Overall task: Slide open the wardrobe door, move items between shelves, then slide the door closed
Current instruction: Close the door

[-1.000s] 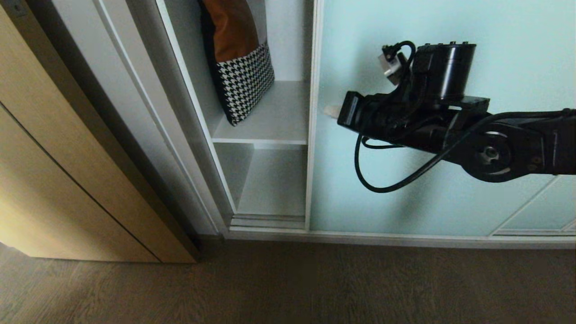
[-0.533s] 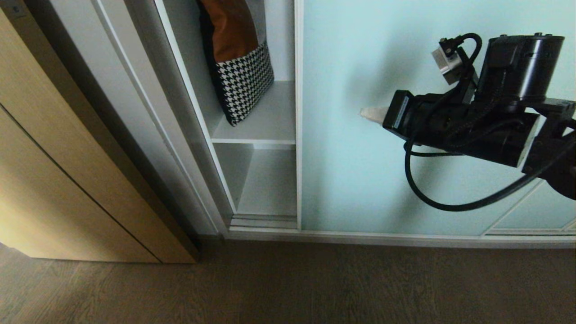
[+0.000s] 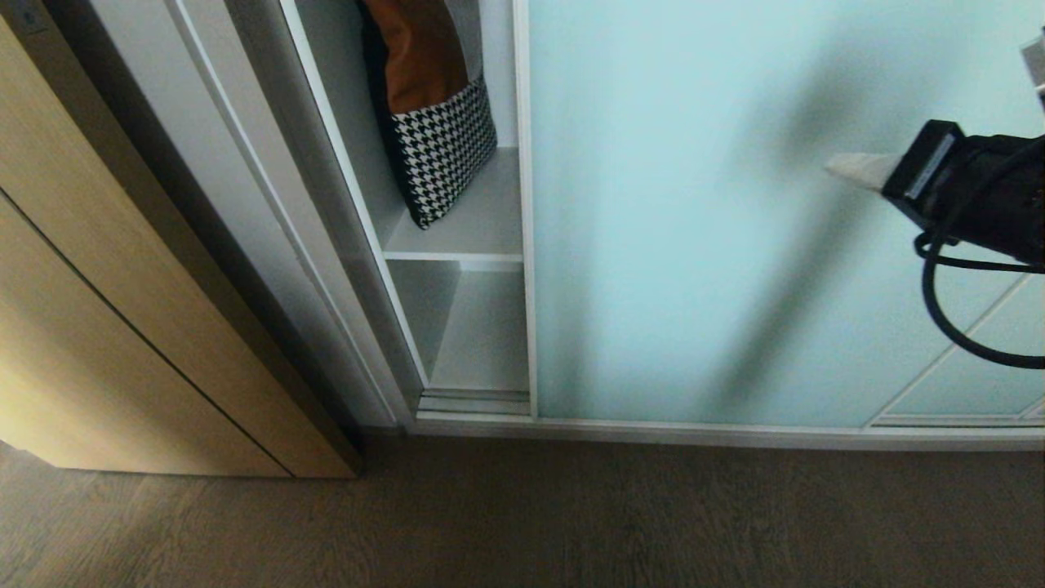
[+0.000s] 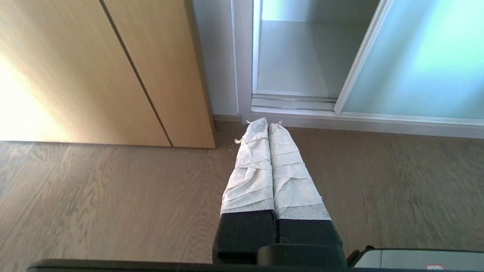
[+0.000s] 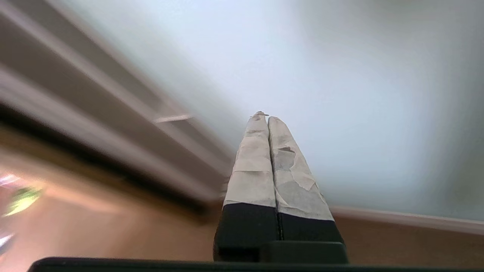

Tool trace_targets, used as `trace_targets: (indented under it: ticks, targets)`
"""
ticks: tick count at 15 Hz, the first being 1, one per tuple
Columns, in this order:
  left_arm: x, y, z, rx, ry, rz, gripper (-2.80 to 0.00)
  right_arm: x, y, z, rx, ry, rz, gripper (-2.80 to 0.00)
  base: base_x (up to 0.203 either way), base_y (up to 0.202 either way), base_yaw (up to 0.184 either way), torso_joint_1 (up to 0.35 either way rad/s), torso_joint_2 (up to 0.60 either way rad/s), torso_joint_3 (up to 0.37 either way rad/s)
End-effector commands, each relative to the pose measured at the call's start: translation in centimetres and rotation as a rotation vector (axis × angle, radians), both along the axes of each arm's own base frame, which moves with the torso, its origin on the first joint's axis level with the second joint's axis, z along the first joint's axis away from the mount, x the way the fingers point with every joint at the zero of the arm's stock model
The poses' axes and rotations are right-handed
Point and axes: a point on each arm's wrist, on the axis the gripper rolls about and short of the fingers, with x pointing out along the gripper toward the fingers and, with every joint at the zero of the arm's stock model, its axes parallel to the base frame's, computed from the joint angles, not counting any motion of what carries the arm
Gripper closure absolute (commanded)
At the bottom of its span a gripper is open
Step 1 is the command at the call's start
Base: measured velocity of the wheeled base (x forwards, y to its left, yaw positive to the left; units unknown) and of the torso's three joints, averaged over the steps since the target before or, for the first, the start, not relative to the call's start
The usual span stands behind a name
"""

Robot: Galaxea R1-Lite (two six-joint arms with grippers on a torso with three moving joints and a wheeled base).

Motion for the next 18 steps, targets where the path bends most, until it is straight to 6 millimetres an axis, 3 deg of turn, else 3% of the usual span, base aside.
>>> trace_targets:
  ticks: [1, 5, 9, 14, 18]
  targets:
    - [0.0, 0.0, 0.0, -0.001, 0.001, 0.000, 0.00, -3.0, -3.3, 0.3, -0.030, -0.048, -0.125, 0.00, 0.000, 0.000, 0.000, 0.000, 0.00, 0.000]
    - [0.0, 0.0, 0.0, -0.001, -0.001, 0.001, 0.00, -4.8, -8.4, -1.0, -0.096, -0.035, -0.383, 0.00, 0.000, 0.000, 0.000, 0.000, 0.00, 0.000]
    - [0.0, 0.0, 0.0, -0.001, -0.001, 0.001, 0.00, -5.4, -15.6, -0.7, -0.109, -0.023, -0.733, 0.00, 0.000, 0.000, 0.000, 0.000, 0.00, 0.000]
    - [0.0, 0.0, 0.0, 0.000, -0.001, 0.000, 0.00, -2.9, -25.9, 0.6, -0.165, -0.156, -1.010, 0.00, 0.000, 0.000, 0.000, 0.000, 0.00, 0.000]
    - [0.0, 0.0, 0.0, 0.000, 0.000, 0.000, 0.00, 0.4, -32.3, -0.9, -0.183, -0.216, -1.069, 0.00, 0.000, 0.000, 0.000, 0.000, 0.00, 0.000]
